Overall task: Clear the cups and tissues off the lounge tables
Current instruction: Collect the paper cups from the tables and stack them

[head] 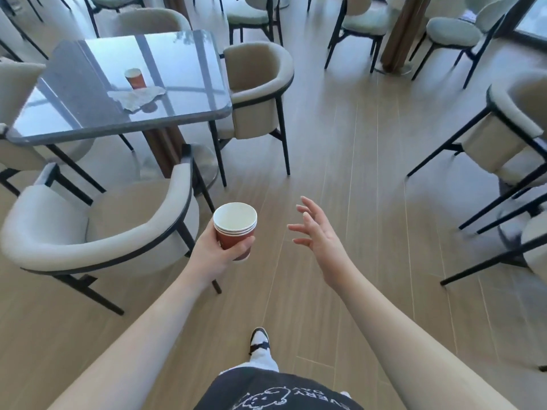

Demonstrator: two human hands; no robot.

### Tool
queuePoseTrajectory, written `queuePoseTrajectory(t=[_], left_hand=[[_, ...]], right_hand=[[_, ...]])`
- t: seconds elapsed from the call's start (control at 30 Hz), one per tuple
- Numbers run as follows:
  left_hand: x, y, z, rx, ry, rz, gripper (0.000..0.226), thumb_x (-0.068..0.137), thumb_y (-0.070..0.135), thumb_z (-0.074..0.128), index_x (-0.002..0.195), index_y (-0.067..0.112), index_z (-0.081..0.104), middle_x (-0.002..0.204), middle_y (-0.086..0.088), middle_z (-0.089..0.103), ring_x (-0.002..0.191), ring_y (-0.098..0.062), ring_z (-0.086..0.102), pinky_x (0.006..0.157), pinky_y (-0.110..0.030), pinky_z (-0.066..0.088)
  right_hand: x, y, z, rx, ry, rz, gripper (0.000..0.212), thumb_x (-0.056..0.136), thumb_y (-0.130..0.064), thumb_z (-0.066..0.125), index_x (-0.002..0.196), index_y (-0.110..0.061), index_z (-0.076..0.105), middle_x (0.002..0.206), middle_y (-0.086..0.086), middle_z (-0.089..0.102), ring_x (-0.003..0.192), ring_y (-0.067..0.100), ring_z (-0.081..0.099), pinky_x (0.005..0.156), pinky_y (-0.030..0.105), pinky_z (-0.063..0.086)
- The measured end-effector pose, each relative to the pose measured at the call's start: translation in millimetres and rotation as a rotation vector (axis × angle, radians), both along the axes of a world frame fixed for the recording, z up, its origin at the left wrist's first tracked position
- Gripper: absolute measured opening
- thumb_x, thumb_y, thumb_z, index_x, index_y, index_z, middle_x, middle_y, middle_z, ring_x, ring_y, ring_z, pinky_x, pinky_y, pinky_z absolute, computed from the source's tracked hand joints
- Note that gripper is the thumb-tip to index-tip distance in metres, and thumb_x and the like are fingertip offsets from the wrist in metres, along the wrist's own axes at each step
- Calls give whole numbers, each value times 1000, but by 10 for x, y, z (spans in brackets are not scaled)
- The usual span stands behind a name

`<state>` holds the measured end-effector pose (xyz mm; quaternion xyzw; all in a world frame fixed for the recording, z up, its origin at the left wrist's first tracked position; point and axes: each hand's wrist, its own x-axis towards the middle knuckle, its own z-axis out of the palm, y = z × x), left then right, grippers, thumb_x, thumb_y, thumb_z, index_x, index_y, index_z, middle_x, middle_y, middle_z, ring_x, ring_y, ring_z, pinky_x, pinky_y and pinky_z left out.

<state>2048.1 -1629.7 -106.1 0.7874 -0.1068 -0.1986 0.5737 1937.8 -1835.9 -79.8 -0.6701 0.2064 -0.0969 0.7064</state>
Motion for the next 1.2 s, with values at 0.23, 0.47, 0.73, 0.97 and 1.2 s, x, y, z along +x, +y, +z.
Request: queuePoseTrajectory(t=[0.23,0.47,0.73,0.97,1.2], left_hand=[[1074,-265,-11,-4,-18,16,57,75,26,92,115,44,56,110,24,69,94,22,62,73,0,47],[1811,-647,-112,-6,14,69,69,65,43,91,124,39,55,115,21,68,98,20,62,73,1,47],[2801,-1261,-100,35,17,215,72,50,65,93,110,46,57,103,28,71,96,21,61,72,0,48],[3450,-1708,-7,80,15,314,67,48,66,84,107,50,57,101,36,69,98,20,62,88,-16,49],[3874,-1797,-39,108,34,367,65,64,46,94,118,42,58,113,23,70,102,11,65,85,-13,50]], right_hand=[[1103,-249,63,12,14,-6,48,94,-53,47,141,-46,46,137,-18,53,109,7,67,81,23,54],[1968,-697,25,16,11,21,40,94,-53,48,134,-52,49,138,-16,53,108,9,68,84,27,53],[3231,-1295,-92,48,-6,152,42,94,-55,48,136,-53,47,137,-18,53,110,10,67,83,25,54],[4167,-1846,-19,57,-14,253,45,94,-53,47,139,-49,45,139,-17,53,109,10,68,83,26,54],[4821,-1997,-28,73,-24,335,57,91,-56,48,146,-41,43,140,-15,52,111,10,67,83,26,53]])
